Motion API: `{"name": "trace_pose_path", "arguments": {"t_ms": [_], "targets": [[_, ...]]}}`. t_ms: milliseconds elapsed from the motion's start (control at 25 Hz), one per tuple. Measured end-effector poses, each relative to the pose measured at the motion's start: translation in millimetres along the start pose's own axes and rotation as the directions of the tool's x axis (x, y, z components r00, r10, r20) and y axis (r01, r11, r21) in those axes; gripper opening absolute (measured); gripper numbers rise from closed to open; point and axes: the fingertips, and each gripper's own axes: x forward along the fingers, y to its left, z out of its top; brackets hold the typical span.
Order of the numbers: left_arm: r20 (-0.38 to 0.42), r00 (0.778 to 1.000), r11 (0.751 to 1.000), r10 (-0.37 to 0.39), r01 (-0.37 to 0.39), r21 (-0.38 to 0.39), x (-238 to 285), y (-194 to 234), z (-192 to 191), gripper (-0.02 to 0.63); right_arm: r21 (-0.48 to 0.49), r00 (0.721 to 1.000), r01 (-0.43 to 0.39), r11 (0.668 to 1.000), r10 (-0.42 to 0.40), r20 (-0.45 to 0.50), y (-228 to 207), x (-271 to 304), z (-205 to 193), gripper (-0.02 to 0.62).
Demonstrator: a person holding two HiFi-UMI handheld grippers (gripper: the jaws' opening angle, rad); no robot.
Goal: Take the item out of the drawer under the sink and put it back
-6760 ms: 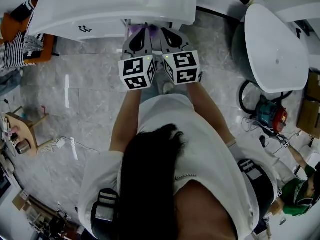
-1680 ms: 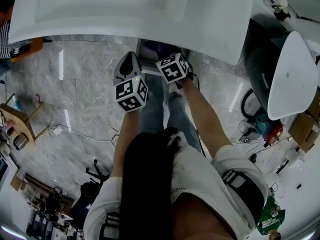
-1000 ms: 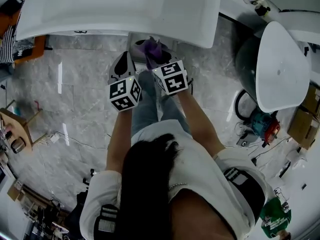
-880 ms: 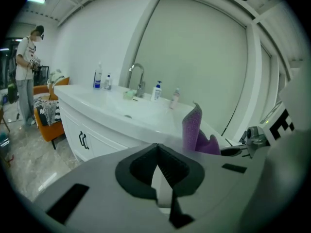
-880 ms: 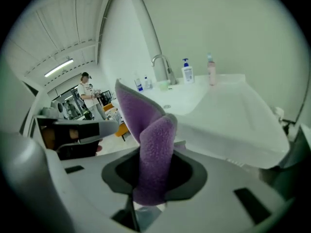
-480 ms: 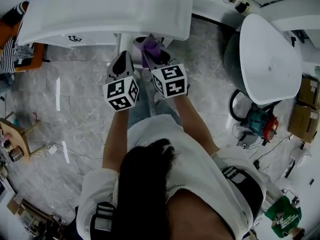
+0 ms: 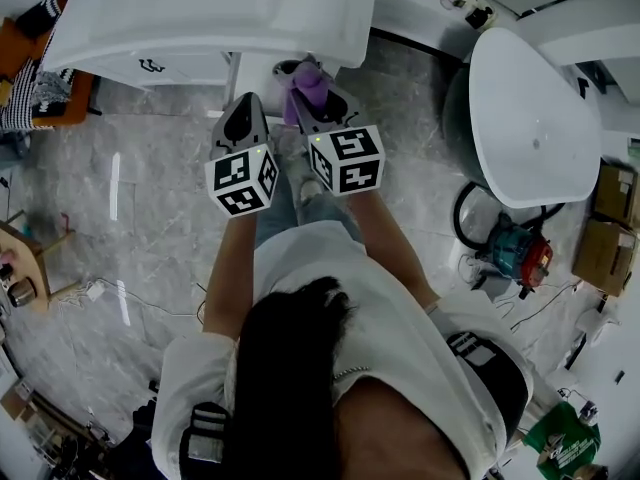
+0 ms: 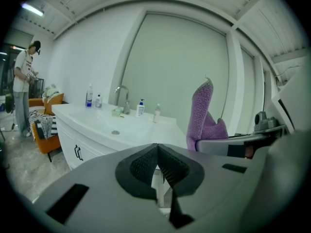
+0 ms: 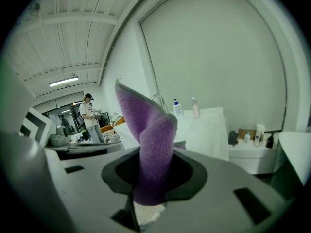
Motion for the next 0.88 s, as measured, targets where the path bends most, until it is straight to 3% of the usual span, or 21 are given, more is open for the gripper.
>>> {"name": "trace_pose_path", "arguments": {"t_ms": [880], "targets": [[0.033, 0.999, 1.0, -0.005, 0.004, 0.014, -48.0, -19.2, 3.9, 0.004, -0.066, 0.997, 0.029, 0.997, -0.024, 0.072, 24.7, -48.0, 0.2, 0.126]]}}
